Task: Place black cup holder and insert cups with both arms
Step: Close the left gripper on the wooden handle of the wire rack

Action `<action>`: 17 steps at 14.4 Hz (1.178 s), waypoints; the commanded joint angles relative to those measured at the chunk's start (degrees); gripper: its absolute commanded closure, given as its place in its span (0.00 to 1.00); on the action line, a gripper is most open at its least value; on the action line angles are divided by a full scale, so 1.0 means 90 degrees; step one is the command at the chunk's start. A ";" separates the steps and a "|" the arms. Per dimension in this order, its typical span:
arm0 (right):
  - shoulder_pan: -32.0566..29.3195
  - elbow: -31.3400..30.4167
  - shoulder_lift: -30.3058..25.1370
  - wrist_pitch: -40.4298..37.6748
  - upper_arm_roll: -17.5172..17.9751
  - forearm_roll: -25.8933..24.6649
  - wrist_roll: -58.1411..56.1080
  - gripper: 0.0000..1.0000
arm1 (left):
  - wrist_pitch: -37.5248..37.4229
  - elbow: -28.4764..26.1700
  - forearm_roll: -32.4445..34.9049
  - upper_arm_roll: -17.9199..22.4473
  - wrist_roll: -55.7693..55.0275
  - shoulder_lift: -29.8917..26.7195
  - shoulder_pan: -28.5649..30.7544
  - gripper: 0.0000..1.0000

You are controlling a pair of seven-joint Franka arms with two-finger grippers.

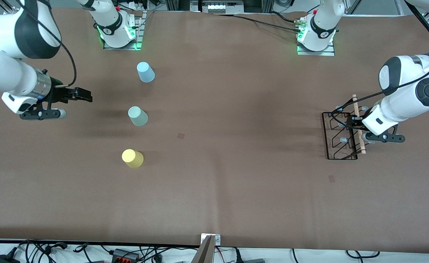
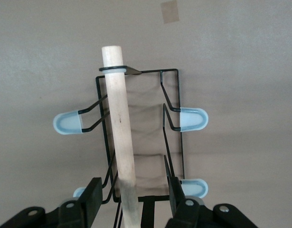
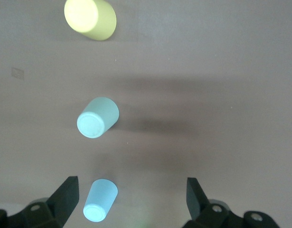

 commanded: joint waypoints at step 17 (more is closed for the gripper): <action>0.0210 -0.1353 -0.0220 0.1924 -0.0005 0.0013 0.0456 0.00 | -0.2728 0.2763 0.0051 -0.1705 -0.0266 0.0139 -0.0456 0.99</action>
